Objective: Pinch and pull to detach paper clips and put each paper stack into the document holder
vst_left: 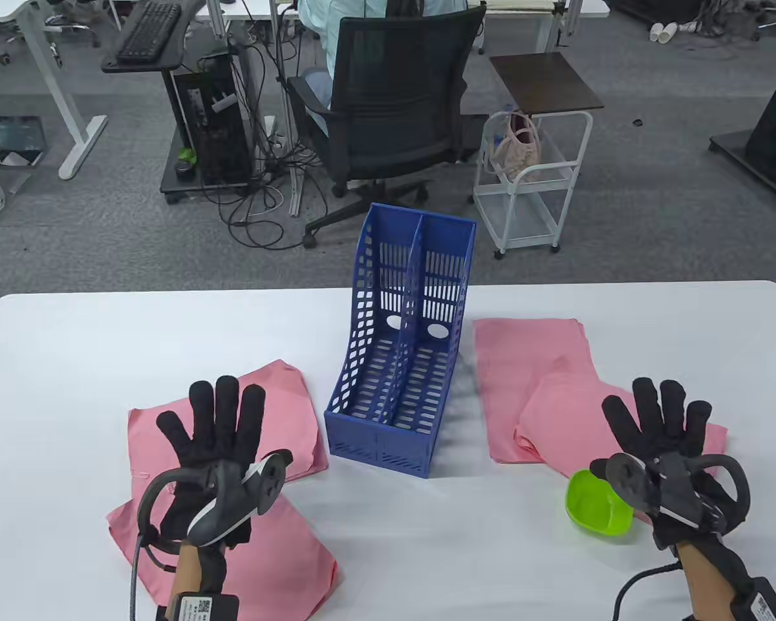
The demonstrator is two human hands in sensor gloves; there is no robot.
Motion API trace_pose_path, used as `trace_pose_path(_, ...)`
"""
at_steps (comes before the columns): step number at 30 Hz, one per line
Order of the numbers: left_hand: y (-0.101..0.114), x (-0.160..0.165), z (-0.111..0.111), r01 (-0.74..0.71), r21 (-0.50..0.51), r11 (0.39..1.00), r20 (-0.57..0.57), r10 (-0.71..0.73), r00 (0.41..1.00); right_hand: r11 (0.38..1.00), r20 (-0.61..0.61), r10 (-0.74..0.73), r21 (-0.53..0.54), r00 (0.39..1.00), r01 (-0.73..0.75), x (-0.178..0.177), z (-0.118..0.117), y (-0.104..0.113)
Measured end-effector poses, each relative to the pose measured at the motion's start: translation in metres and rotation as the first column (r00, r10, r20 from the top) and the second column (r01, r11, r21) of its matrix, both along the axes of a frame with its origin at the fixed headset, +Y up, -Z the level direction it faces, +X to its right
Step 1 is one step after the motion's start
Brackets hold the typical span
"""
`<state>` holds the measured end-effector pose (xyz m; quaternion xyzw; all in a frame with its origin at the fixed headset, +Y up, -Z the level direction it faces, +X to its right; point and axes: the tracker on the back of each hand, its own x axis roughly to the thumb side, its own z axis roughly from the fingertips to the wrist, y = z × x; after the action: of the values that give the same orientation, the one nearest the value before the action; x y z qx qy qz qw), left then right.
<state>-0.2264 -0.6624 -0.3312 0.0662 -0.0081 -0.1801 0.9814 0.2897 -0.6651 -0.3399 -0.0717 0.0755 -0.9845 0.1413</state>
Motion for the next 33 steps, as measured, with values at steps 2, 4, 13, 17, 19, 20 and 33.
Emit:
trace_pose_path(2, 0.000, 0.000, 0.000, -0.001, 0.000, 1.000, -0.002, 0.001, 1.000, 1.000, 0.001, 0.001, -0.001, 1.000, -0.001, 0.000, 0.000, 0.000)
trace_pose_path(4, 0.000, -0.001, 0.000, -0.006, -0.003, 1.000, -0.004, 0.006, 1.000, 1.000, 0.000, -0.004, 0.000, 1.000, 0.004, 0.000, 0.001, 0.000)
trace_pose_path(13, 0.002, -0.010, -0.002, -0.057, -0.014, 0.998, -0.034, 0.056, 0.998, 1.000, 0.000, -0.022, -0.008, 1.000, 0.022, 0.002, 0.002, -0.002)
trace_pose_path(17, 0.008, -0.027, 0.000, -0.118, 0.005, 0.993, -0.086, 0.118, 0.989, 1.000, 0.001, -0.025, -0.014, 1.000, 0.025, 0.003, 0.003, -0.002)
trace_pose_path(19, 0.011, -0.041, 0.001, -0.169, 0.008, 0.986, -0.133, 0.169, 0.977, 0.999, 0.004, -0.031, -0.013, 1.000, 0.031, 0.005, 0.004, -0.003)
trace_pose_path(20, 0.012, -0.051, 0.002, -0.193, 0.009, 0.981, -0.166, 0.192, 0.967, 0.999, 0.006, -0.036, -0.018, 0.999, 0.036, 0.006, 0.004, -0.004)
trace_pose_path(33, -0.038, -0.167, 0.003, -0.445, -0.258, 0.858, -0.697, 0.153, 0.700, 0.998, -0.001, -0.027, -0.054, 1.000, 0.027, 0.005, 0.003, -0.008)
